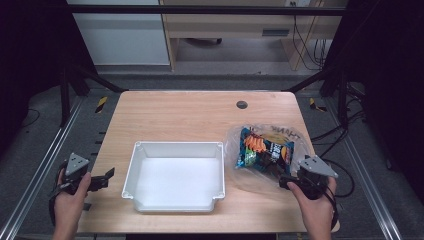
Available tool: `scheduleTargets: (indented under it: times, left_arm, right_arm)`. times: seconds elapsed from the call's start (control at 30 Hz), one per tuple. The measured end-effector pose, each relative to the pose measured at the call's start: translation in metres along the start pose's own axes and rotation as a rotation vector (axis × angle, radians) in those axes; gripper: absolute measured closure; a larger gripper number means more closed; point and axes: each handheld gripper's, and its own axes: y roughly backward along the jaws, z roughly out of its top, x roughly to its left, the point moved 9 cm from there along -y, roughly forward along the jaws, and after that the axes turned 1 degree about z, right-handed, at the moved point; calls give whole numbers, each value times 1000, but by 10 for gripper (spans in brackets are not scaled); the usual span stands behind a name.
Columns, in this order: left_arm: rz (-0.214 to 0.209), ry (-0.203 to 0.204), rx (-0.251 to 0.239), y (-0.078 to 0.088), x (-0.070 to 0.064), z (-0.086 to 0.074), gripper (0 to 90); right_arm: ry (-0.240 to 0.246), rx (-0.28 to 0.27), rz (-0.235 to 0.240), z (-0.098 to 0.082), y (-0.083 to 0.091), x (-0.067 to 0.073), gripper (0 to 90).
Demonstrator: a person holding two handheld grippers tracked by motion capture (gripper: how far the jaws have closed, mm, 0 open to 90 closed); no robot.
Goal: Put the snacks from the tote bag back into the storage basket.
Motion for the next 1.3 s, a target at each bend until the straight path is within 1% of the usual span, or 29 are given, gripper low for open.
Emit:
scheduleTargets:
  times: [0.03, 0.07, 0.1, 0.13, 0.2, 0.27, 0.3, 0.37, 0.47, 0.5, 0.6, 0.63, 0.7, 0.77, 0.9, 0.97, 1.13, 1.3]
  left_arm:
    - [-1, 3, -3, 0, 0, 0, 22]
    - [1, 4, -6, 1, 1, 1, 22]
    - [2, 4, -7, 1, 1, 1, 21]
    - [1, 5, -6, 0, 1, 1, 21]
    - [-4, -1, -2, 0, 0, 1, 22]
    - [-5, -5, -4, 0, -1, 1, 22]
    - [-25, -7, 2, 1, -3, 1, 22]
    - [-15, -17, 11, 2, -3, 1, 19]
    - [1, -14, 7, 2, -1, 1, 21]
    - [2, -12, 6, 2, 0, 1, 22]
    - [7, -4, 2, 2, 1, 1, 21]
    - [15, -1, -2, 2, 1, 1, 21]
    - [30, 1, -6, 2, 2, 2, 24]
    - [27, -1, -7, 2, 2, 2, 24]
    - [12, -9, 2, 0, 0, 1, 22]
    - [10, -11, 0, 0, -2, 2, 22]
    - [3, -17, 3, 0, -3, 1, 22]
    - [4, -17, 2, -1, -3, 2, 22]
  right_arm:
    - [7, 9, 8, 2, 0, 1, 60]
    - [25, 19, 21, 3, -1, 2, 59]
    - [52, 27, 36, 6, -1, 3, 56]
    - [68, 41, 41, 8, -2, 3, 56]
    - [93, 51, 37, 13, -3, 1, 62]
    - [99, 58, 41, 16, -4, 1, 61]
    - [122, 74, 60, 19, -7, 1, 61]
    - [146, 104, 84, 20, -11, 2, 53]
    - [182, 143, 114, 18, -14, 6, 55]
    - [188, 149, 129, 18, -15, 7, 55]
    - [206, 166, 151, 17, -17, 9, 59]
    - [209, 171, 154, 18, -17, 9, 61]
    - [204, 180, 177, 19, -17, 9, 61]
    - [204, 189, 186, 22, -17, 8, 59]
    - [230, 198, 209, 27, -16, 6, 58]
    - [239, 205, 210, 31, -15, 4, 58]
    - [287, 226, 237, 40, -14, 4, 56]
    - [314, 244, 262, 47, -12, 4, 57]
